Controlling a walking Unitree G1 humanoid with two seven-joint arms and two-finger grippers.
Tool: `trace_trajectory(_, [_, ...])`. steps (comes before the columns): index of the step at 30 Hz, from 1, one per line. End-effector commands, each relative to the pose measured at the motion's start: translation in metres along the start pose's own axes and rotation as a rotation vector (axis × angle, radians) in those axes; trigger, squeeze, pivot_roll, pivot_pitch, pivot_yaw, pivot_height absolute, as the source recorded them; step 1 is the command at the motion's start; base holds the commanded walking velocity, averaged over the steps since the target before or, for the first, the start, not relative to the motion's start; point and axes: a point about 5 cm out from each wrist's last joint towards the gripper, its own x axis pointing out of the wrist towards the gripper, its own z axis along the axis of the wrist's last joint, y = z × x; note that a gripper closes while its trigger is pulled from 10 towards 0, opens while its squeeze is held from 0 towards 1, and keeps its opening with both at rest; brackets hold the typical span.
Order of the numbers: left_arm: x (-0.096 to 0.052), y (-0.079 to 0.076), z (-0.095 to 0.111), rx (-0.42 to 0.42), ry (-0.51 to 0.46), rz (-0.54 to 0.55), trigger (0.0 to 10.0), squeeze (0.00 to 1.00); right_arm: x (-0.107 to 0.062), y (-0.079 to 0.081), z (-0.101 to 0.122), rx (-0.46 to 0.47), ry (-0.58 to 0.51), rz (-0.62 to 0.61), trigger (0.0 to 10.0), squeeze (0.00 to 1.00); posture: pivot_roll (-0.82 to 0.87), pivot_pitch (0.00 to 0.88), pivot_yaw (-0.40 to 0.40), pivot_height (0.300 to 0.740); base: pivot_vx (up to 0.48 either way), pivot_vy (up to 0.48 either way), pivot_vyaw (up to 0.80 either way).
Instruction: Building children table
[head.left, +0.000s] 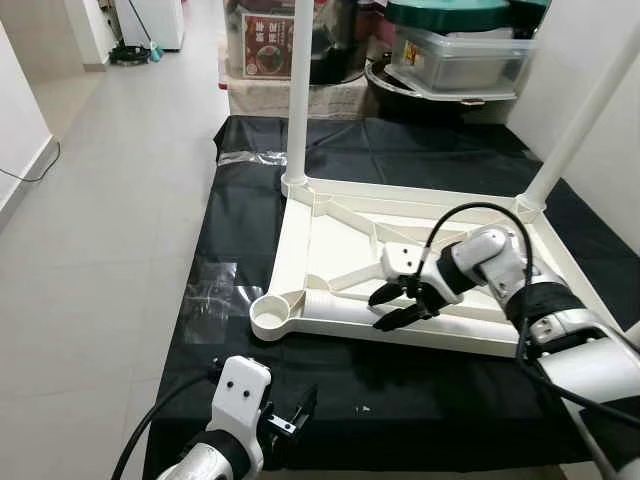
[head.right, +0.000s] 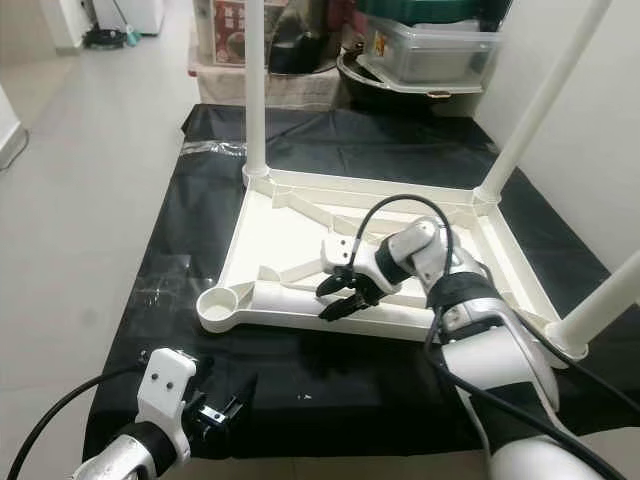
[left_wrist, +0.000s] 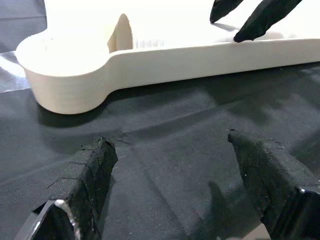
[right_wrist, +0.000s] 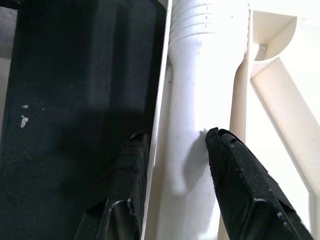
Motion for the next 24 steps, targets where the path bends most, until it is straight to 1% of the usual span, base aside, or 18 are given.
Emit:
trace_trajectory(1, [-0.001, -0.002, -0.004, -0.011, 0.017, -0.005, 10.0, 0.0, 0.009, 0.007, -0.006, 0.028, 0.011, 0.051, 10.0, 0.0, 0.11, 0.09, -0.099, 0.74, 0.0, 0.0, 0.0])
trace_trajectory(6, [-0.001, -0.002, -0.005, -0.013, 0.018, -0.005, 10.0, 0.0, 0.013, 0.009, -0.002, 0.049, -0.05, 0.065, 10.0, 0.0, 0.11, 0.09, -0.098, 0.74, 0.0, 0.0, 0.0])
trace_trajectory(10, [-0.001, -0.002, -0.005, -0.015, 0.02, -0.007, 10.0, 0.0, 0.014, 0.011, 0.002, 0.044, -0.1, 0.098, 10.0, 0.0, 0.11, 0.09, -0.096, 0.74, 0.0, 0.0, 0.0])
trace_trajectory(13, [-0.001, -0.002, -0.005, -0.016, 0.02, -0.007, 10.0, 0.0, 0.015, 0.011, 0.003, 0.047, -0.105, 0.098, 10.0, 0.0, 0.11, 0.09, -0.097, 0.74, 0.0, 0.0, 0.0])
trace_trajectory(16, [-0.001, -0.002, -0.005, -0.016, 0.02, -0.008, 10.0, 0.0, 0.019, 0.013, 0.001, 0.048, -0.076, 0.097, 10.0, 0.0, 0.1, 0.089, -0.097, 0.74, 0.0, 0.0, 0.0])
trace_trajectory(18, [-0.001, -0.002, -0.005, -0.016, 0.02, -0.008, 10.0, 0.0, 0.019, 0.013, 0.001, 0.048, -0.076, 0.097, 10.0, 0.0, 0.1, 0.089, -0.097, 0.74, 0.0, 0.0, 0.0])
trace_trajectory(20, [-0.001, -0.002, -0.005, -0.016, 0.02, -0.008, 10.0, 0.0, 0.024, 0.016, -0.006, 0.047, -0.019, 0.083, 10.0, 0.0, 0.11, 0.085, -0.099, 0.74, 0.0, 0.0, 0.0])
trace_trajectory(21, [-0.001, -0.002, -0.005, -0.016, 0.02, -0.008, 10.0, 0.0, 0.024, 0.016, -0.006, 0.047, -0.019, 0.083, 10.0, 0.0, 0.11, 0.085, -0.099, 0.74, 0.0, 0.0, 0.0])
trace_trajectory(23, [-0.001, -0.003, -0.005, -0.017, 0.019, -0.009, 10.0, 0.0, 0.029, 0.018, -0.016, 0.056, 0.058, 0.061, 10.0, 0.0, 0.11, 0.082, -0.101, 0.74, 0.0, 0.0, 0.0])
trace_trajectory(24, [-0.001, -0.003, -0.005, -0.017, 0.019, -0.009, 10.0, 0.0, 0.029, 0.018, -0.016, 0.056, 0.058, 0.061, 10.0, 0.0, 0.11, 0.082, -0.101, 0.74, 0.0, 0.0, 0.0])
